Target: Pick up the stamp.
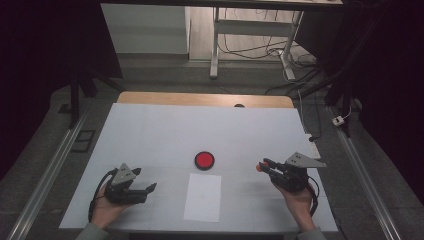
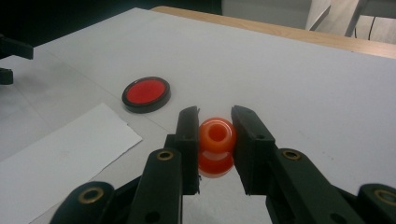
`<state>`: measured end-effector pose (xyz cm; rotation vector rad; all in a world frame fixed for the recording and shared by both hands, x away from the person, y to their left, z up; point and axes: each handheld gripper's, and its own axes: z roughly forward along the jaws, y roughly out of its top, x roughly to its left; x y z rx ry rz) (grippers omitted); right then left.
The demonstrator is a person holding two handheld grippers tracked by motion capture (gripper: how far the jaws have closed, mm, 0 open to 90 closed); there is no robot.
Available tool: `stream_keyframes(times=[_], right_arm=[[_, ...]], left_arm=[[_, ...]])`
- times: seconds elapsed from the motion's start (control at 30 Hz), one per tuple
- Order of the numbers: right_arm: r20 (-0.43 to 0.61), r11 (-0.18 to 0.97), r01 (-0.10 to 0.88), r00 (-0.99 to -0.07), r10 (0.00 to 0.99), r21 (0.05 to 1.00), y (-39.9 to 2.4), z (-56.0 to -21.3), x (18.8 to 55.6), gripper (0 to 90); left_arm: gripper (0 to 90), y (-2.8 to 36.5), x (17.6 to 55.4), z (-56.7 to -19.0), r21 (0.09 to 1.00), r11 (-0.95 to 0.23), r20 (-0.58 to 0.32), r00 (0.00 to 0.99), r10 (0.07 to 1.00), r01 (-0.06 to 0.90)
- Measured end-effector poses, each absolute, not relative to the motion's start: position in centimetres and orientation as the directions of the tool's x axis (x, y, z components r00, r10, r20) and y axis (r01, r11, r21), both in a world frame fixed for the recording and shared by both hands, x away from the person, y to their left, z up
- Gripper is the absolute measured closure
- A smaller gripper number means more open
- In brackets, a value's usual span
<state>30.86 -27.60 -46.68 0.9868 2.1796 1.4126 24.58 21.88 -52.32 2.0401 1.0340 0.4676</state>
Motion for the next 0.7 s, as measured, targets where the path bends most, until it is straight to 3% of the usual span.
stream_keyframes(times=[0.7], right_arm=[[0.073,0.274,0.346,-0.728,0.682,0.897,-25.3,-46.7,31.1,71.8]], left_arm=[[21.1,21.8,24.6,-52.4,0.777,-0.365,-0.022,0.601,0.799,0.513]])
